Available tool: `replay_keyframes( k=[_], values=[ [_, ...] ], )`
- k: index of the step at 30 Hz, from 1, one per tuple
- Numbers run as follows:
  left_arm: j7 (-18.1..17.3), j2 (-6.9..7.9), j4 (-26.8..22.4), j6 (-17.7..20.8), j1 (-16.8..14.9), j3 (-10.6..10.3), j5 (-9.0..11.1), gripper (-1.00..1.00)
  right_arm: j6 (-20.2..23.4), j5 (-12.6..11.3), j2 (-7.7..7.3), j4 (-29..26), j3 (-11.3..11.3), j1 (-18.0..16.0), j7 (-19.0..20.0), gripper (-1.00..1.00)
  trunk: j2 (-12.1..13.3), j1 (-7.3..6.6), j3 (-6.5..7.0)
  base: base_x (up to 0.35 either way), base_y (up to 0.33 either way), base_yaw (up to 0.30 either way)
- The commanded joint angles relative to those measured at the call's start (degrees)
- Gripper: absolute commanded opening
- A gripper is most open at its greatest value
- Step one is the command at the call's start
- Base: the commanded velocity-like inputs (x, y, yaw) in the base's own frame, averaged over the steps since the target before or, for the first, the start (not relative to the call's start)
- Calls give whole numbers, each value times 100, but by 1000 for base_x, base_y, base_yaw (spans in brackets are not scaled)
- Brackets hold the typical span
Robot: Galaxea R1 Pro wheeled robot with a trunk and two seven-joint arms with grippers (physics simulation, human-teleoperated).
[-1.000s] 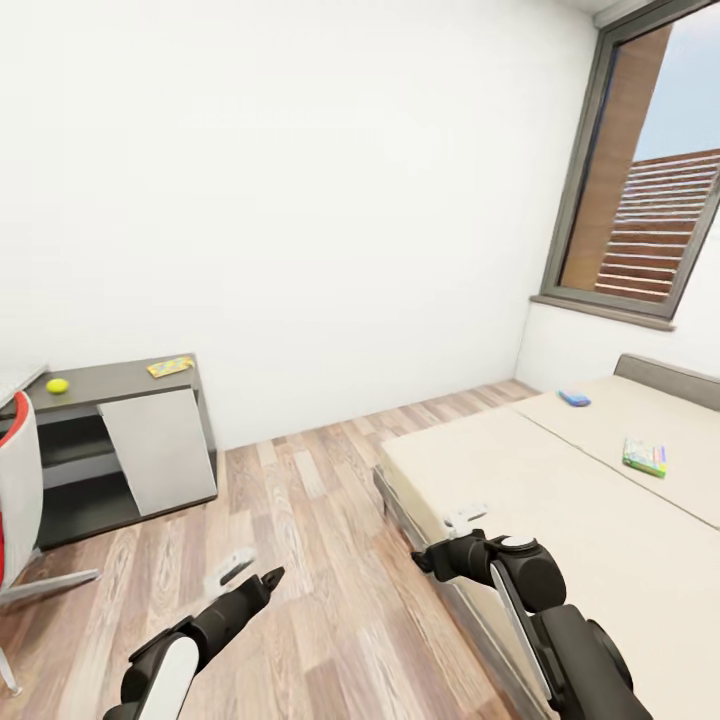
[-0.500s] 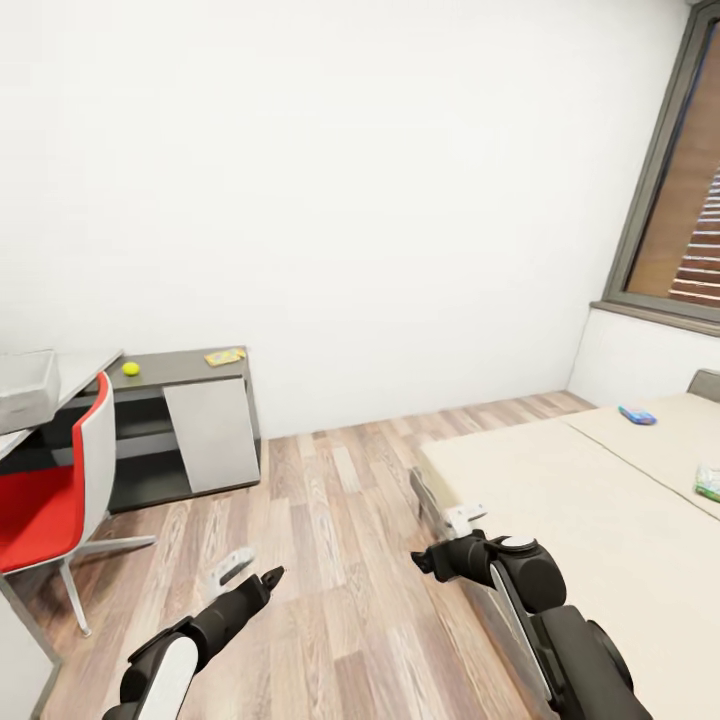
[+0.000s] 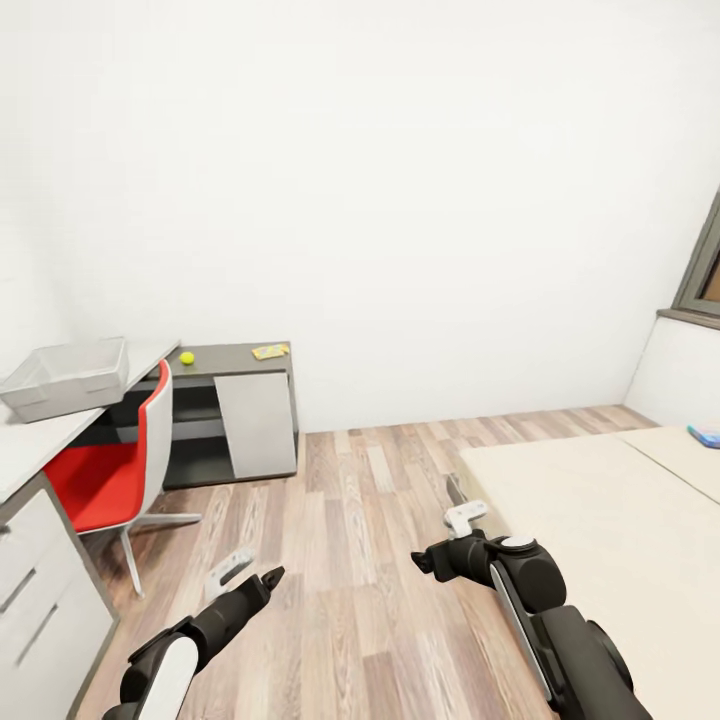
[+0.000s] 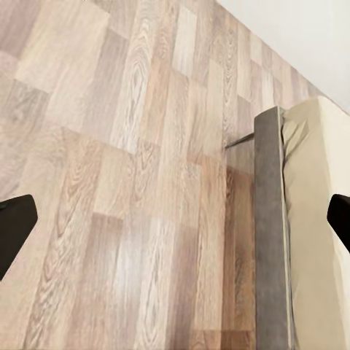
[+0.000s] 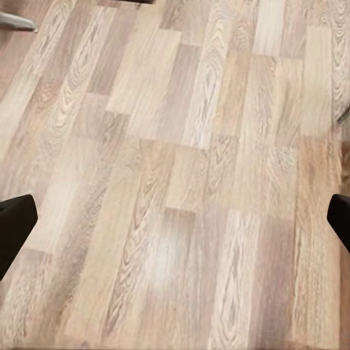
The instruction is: Put all the toys in the child's room - the three board games (two on the bed and one on the table), the two jigsaw puzzles on the table, and the tennis ball on the table - inside the toy box on the table in the child's room.
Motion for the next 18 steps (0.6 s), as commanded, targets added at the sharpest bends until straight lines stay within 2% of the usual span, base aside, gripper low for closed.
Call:
replay_keyframes(
  k=[1, 7, 18],
  values=[
    [44, -5, -8, 31, -4, 8, 61, 100, 19, 60, -4, -7, 5, -4, 46, 100, -4, -1, -7, -122, -85, 124],
    [45, -5, -8, 31, -4, 2, 50, 100, 19, 60, 0, -7, 5, -4, 46, 100, -4, -1, -7, -163, -121, 80],
    [45, -5, -6, 34, -4, -2, 41, 100, 19, 60, 0, -7, 5, -4, 46, 100, -4, -1, -7, -218, -169, 22]
  ],
)
